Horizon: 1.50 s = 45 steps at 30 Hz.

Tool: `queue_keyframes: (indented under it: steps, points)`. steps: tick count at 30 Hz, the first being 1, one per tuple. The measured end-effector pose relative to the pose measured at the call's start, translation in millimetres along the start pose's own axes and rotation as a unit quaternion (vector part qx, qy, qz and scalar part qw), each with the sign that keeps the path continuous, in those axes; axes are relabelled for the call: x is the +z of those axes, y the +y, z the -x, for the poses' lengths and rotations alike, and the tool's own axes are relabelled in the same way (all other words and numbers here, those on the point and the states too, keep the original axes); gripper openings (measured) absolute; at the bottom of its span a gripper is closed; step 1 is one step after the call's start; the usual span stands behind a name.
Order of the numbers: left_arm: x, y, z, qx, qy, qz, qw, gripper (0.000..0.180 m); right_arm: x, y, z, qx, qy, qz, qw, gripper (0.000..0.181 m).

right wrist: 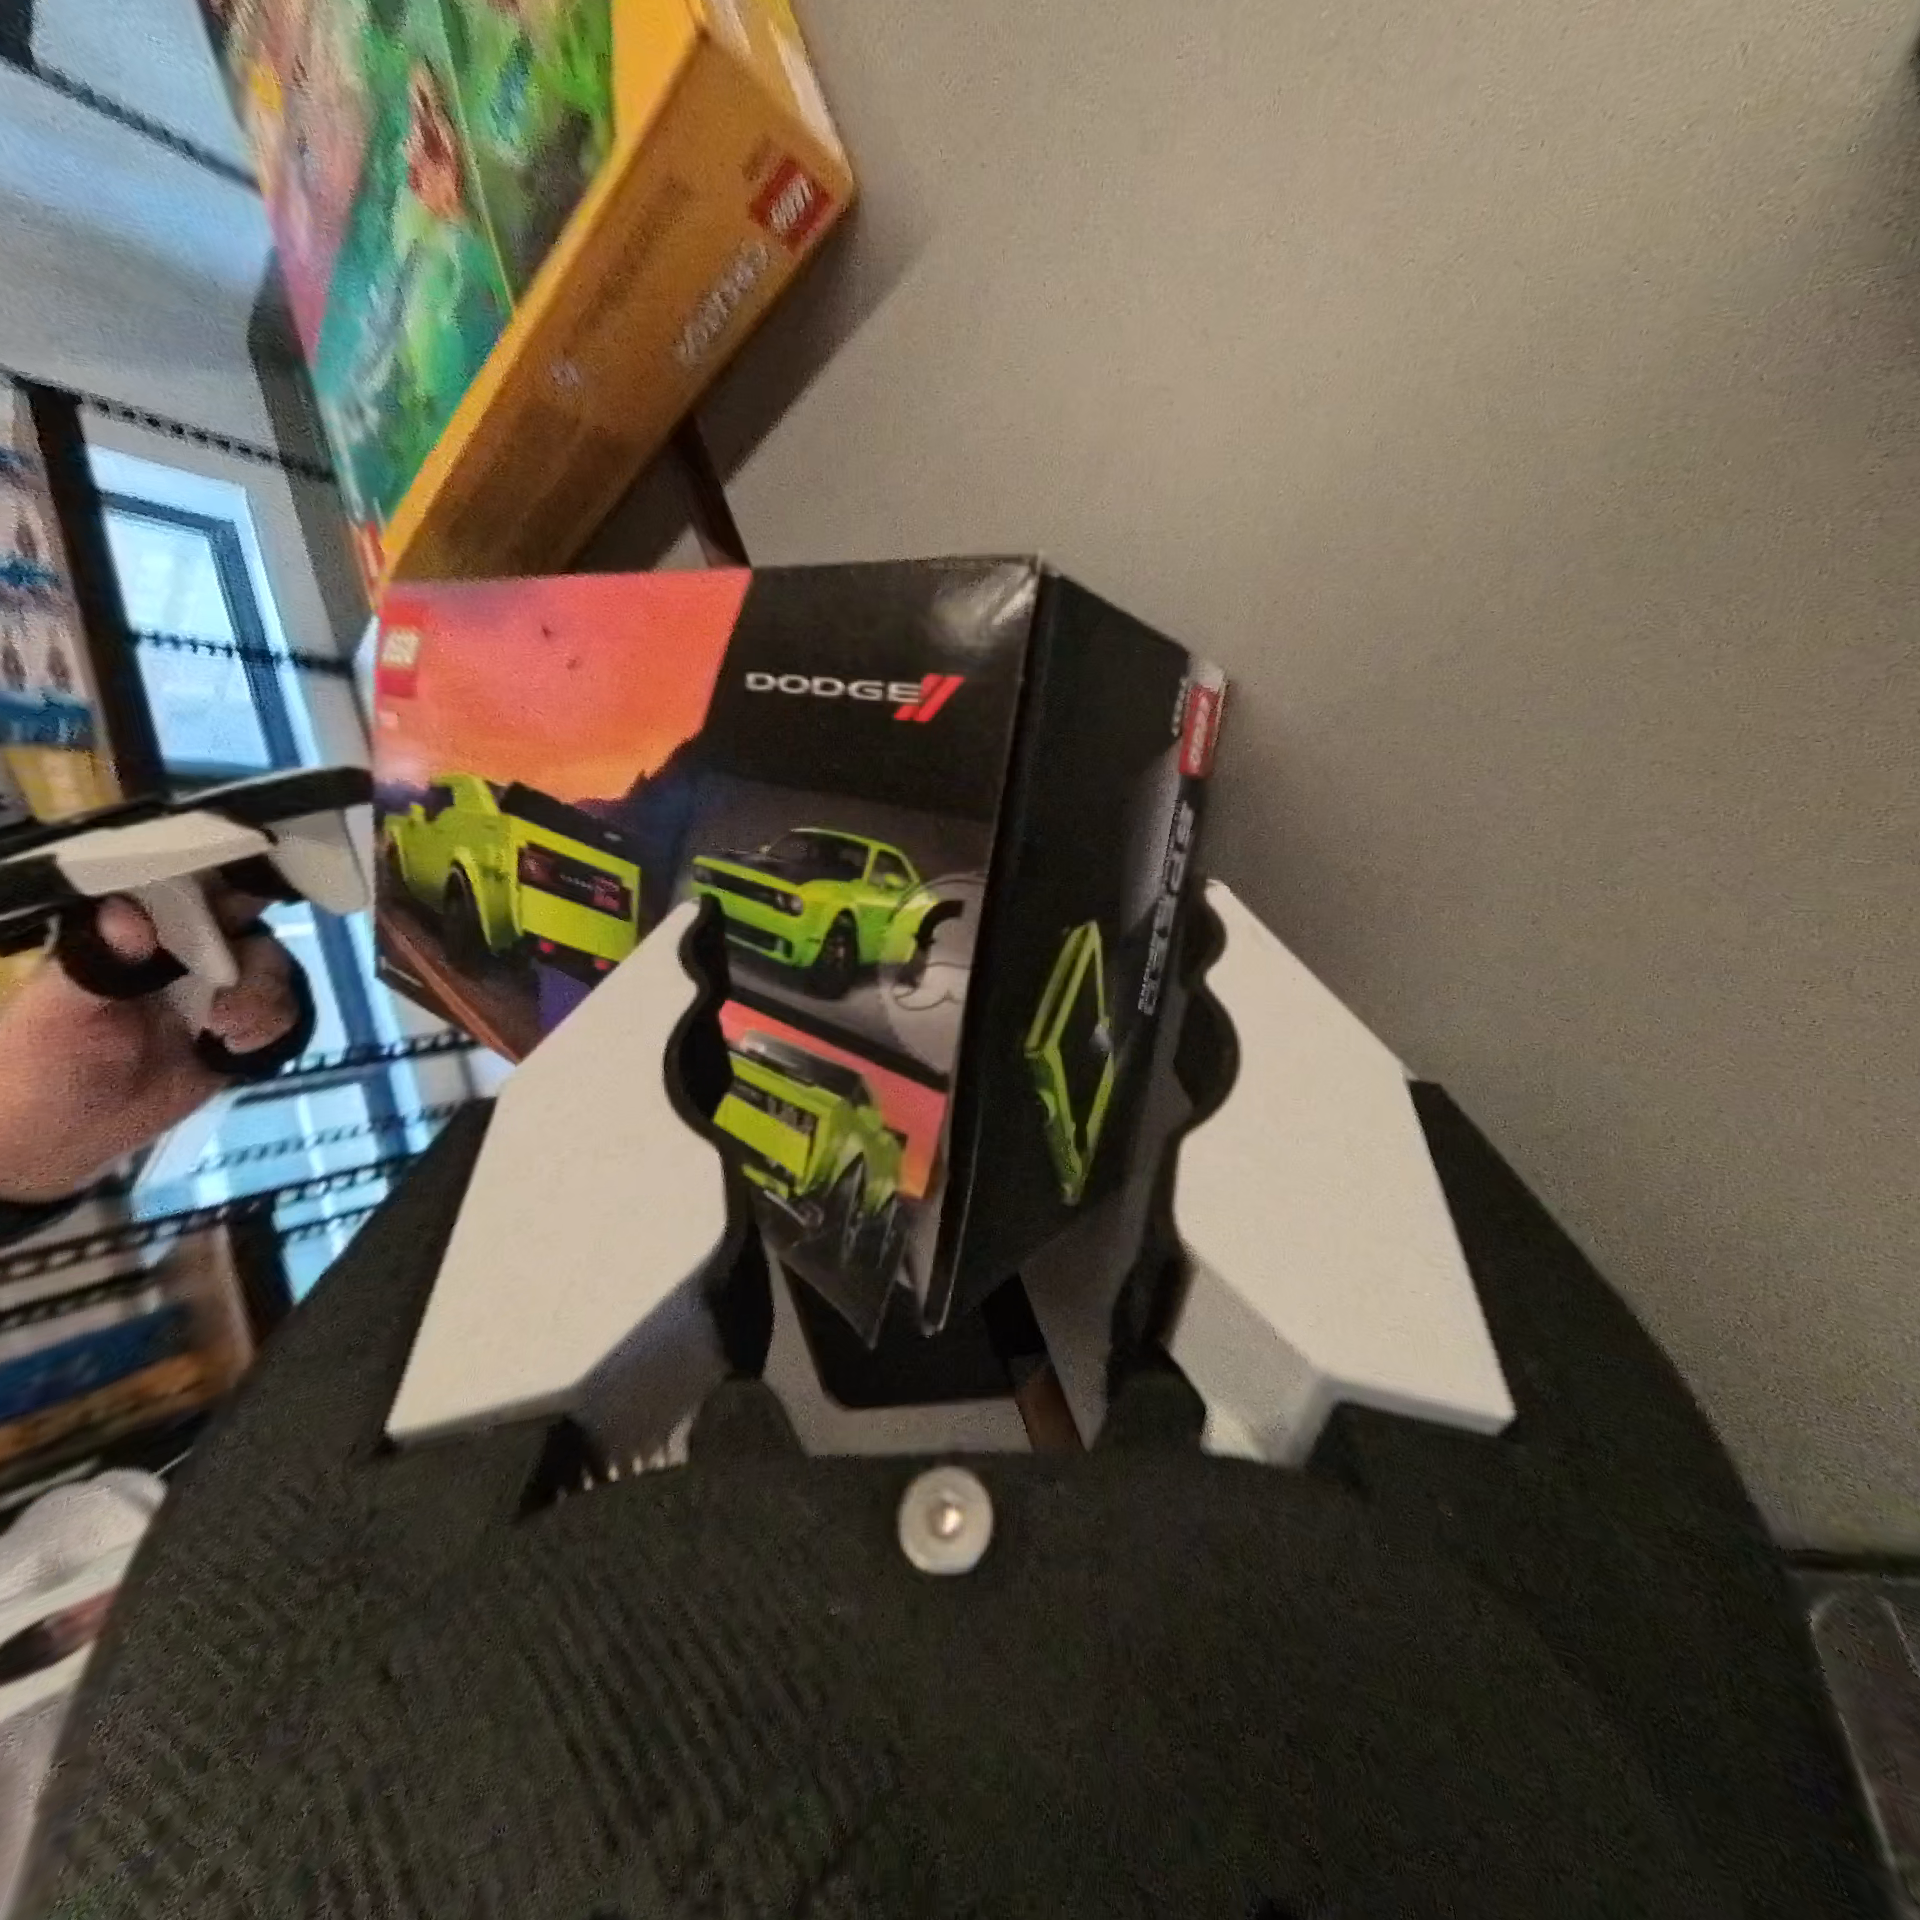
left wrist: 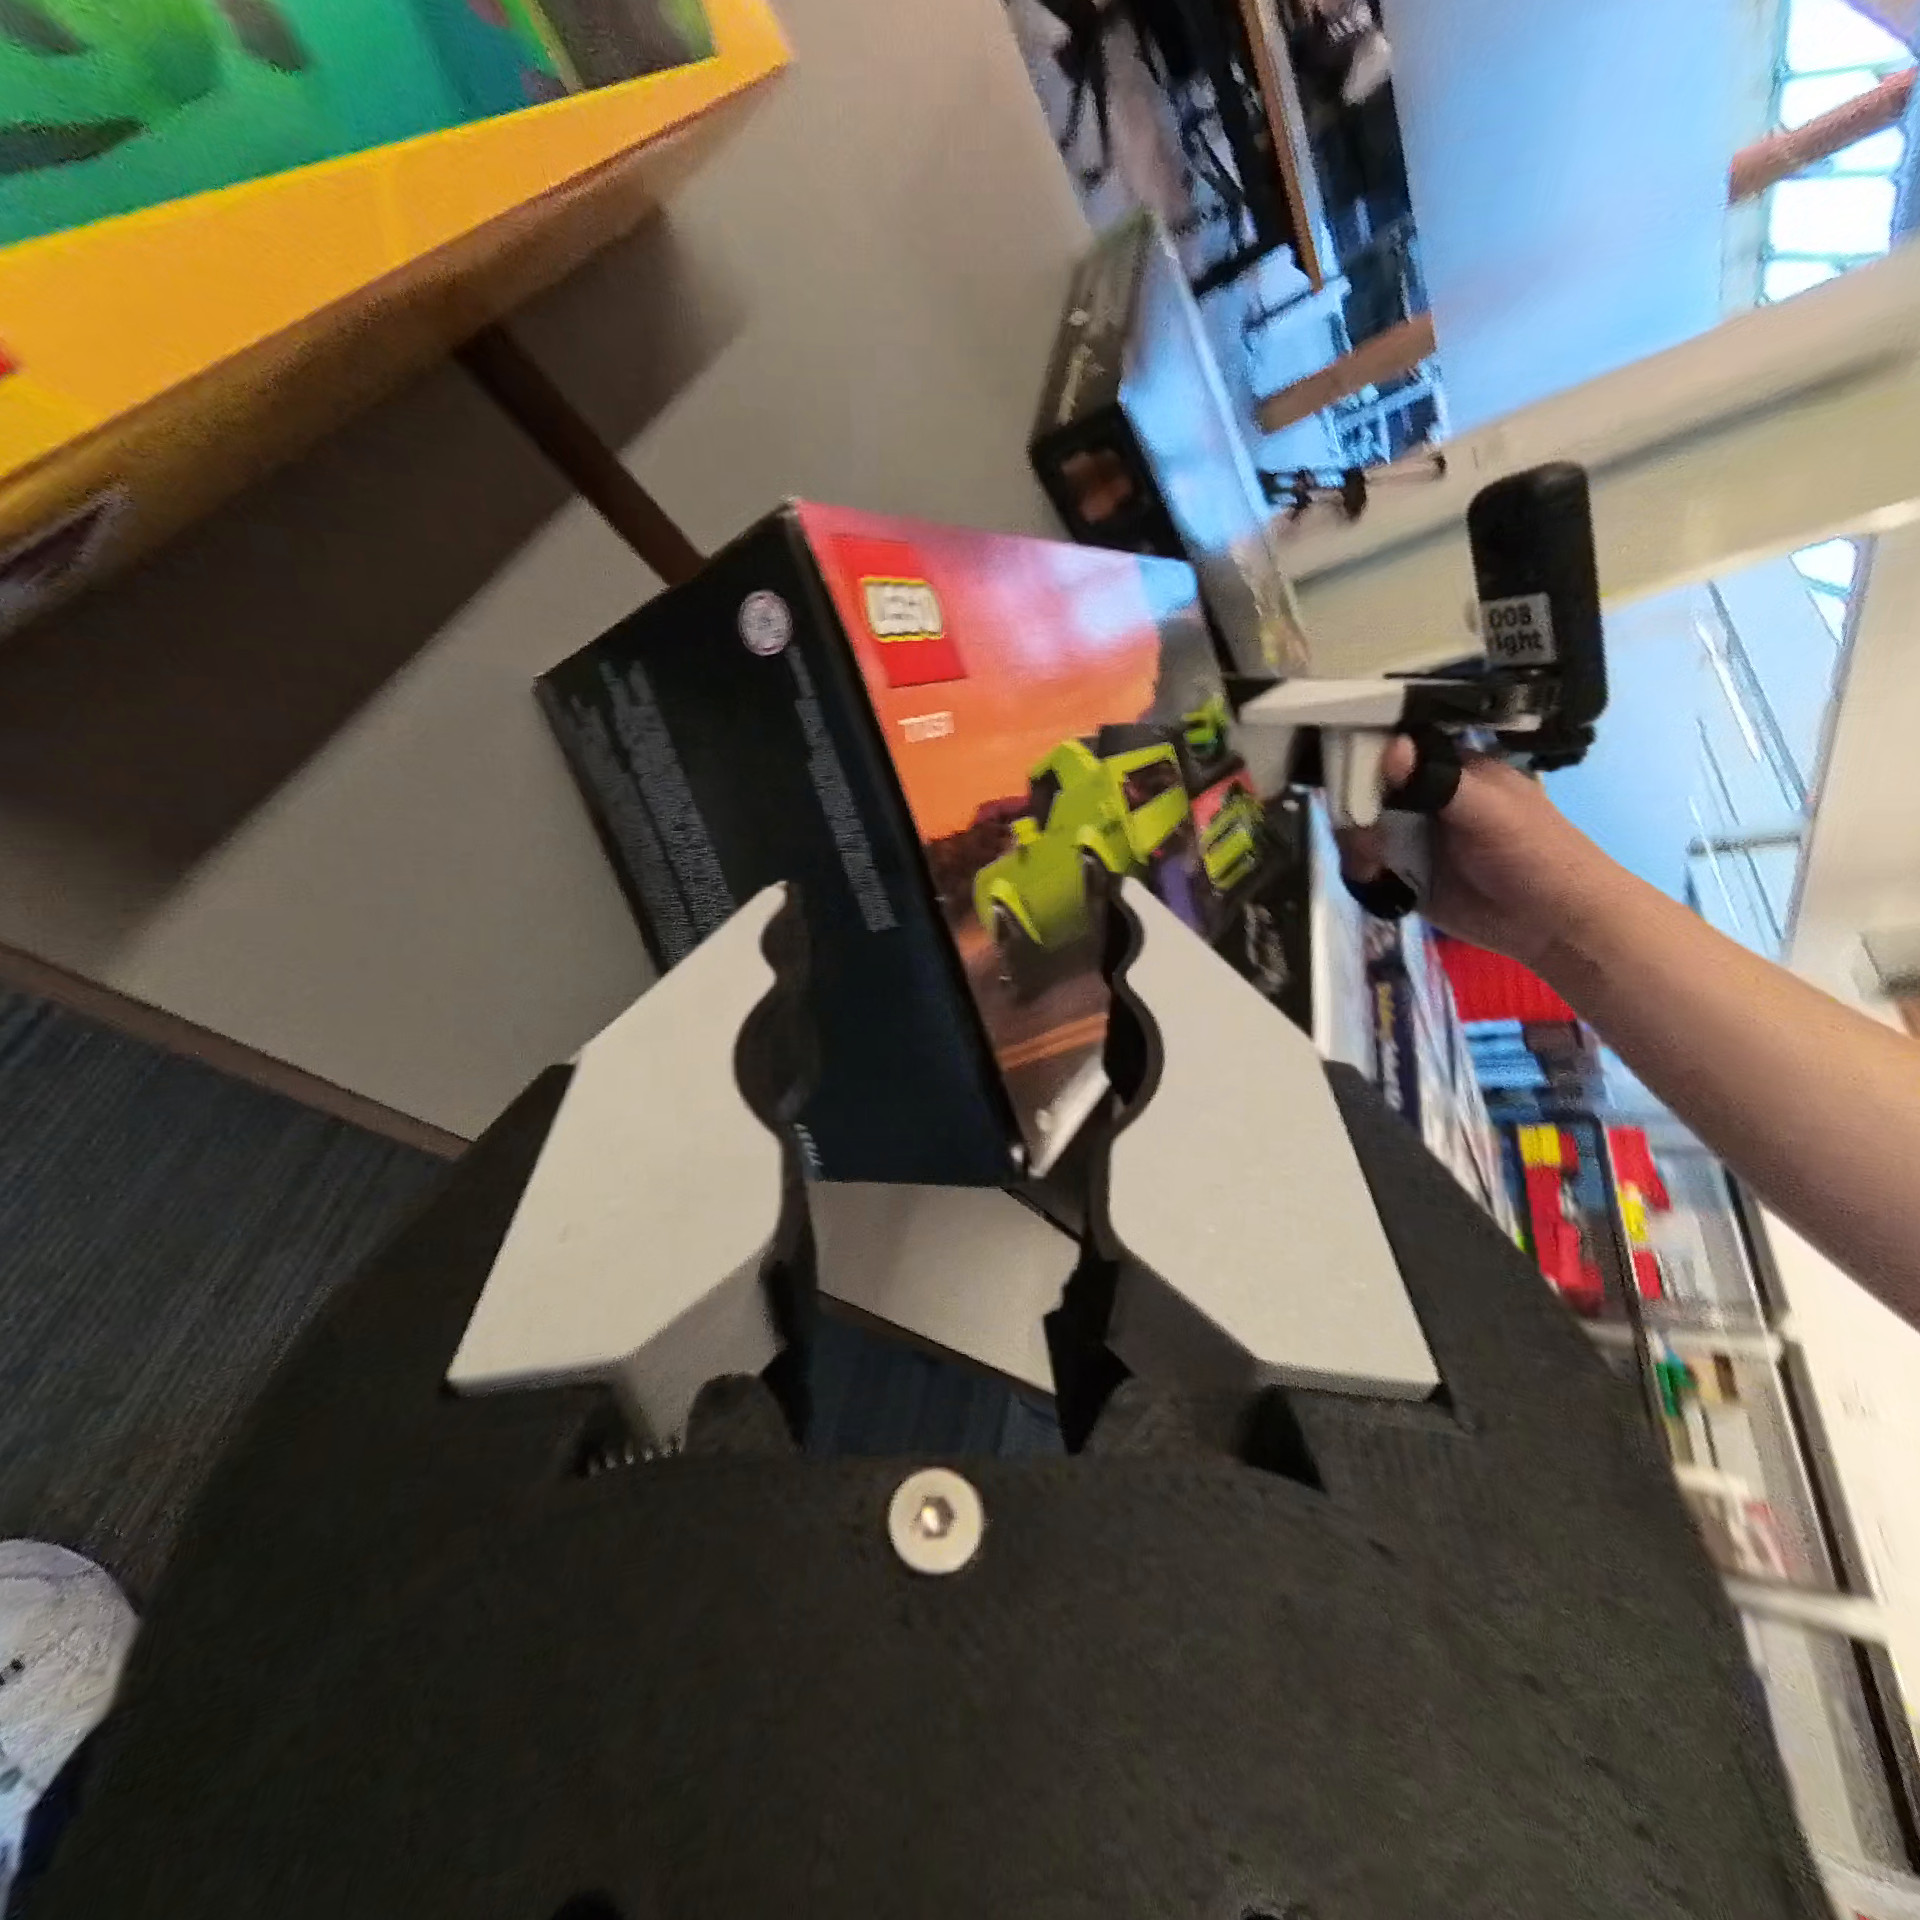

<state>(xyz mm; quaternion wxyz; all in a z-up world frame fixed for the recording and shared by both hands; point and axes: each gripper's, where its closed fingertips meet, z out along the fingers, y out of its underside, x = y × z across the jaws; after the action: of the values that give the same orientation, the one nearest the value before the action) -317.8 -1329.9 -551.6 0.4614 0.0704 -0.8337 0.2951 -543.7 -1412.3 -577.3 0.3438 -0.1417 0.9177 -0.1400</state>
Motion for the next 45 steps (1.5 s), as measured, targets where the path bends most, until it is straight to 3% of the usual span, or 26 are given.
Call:
queue_keyframes:
  steps: [3,11,18,21,29,33,36,41,45]
  points:
    - [10,5,12,-0.055,-0.01,-0.029,0.998,0.073,20,17,0,0.013,-0.046,0.082,0.995,0.086]
    - [-11,58,20,-0.151,0.019,-0.05,0.987,0.081,34,28,25,-0.068,-0.11,0.138,0.982,0.082]
    - [-8,113,14,-0.247,0.096,-0.052,0.963,0.143,51,63,57,-0.098,-0.163,0.248,0.95,0.089]
    - [-2,123,2,-0.292,0.164,-0.052,0.941,0.154,57,74,60,-0.065,-0.186,0.281,0.939,0.097]
    - [-1,129,-7,-0.286,0.19,-0.014,0.939,0.15,51,67,62,-0.032,-0.166,0.272,0.947,0.092]
    - [0,132,-8,-0.29,0.184,-0.026,0.939,0.149,31,55,60,-0.06,-0.123,0.152,0.979,0.082]
    - [0,137,-10,-0.285,0.19,-0.012,0.939,0.149,22,46,51,-0.109,-0.082,0.078,0.988,0.099]
    - [-1,145,-16,-0.276,0.195,0.014,0.941,0.148,45,77,54,-0.018,-0.183,0.218,0.959,0.101]
    - [-6,143,-17,-0.286,0.176,-0.013,0.942,0.148,54,81,60,-0.048,-0.179,0.266,0.946,0.106]
